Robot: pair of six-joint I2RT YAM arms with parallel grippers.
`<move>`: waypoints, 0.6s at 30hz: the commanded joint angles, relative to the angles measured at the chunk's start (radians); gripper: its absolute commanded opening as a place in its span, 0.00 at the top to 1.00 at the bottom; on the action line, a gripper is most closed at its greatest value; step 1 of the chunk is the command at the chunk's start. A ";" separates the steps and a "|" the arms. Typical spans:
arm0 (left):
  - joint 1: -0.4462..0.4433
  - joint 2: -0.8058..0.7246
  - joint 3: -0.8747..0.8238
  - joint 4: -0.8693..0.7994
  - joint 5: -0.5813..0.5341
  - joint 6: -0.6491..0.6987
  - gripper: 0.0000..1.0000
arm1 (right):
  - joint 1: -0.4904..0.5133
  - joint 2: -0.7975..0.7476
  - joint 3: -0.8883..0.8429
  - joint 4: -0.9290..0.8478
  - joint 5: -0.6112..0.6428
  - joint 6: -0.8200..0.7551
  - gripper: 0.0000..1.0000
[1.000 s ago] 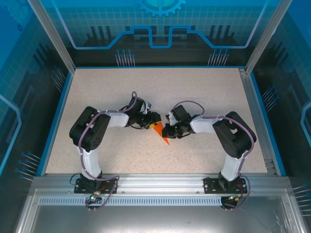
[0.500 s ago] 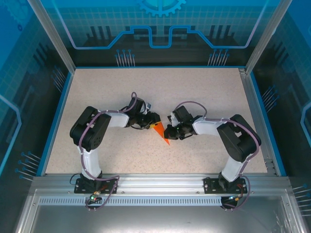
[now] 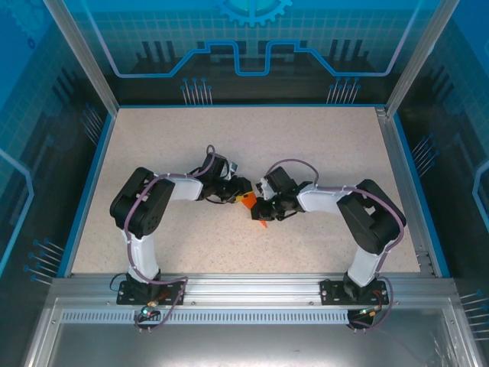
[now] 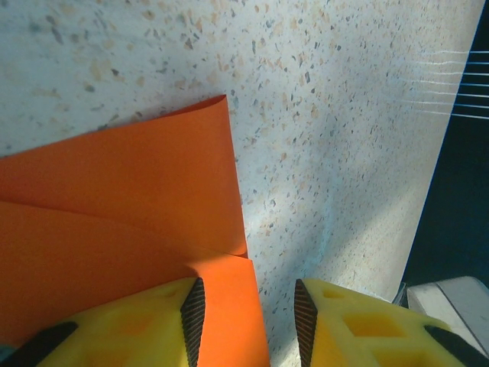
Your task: Fold a paper plane with a square sheet of paper (pick it up from the middle)
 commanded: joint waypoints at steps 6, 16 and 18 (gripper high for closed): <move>0.003 0.062 -0.030 -0.060 -0.061 0.032 0.61 | -0.031 0.025 -0.087 0.014 -0.023 -0.006 0.91; 0.005 0.065 -0.018 -0.078 -0.064 0.039 0.61 | -0.033 -0.023 -0.122 0.019 -0.018 0.006 0.90; 0.006 0.067 -0.018 -0.077 -0.063 0.040 0.61 | -0.033 -0.029 -0.125 0.014 -0.023 0.003 0.90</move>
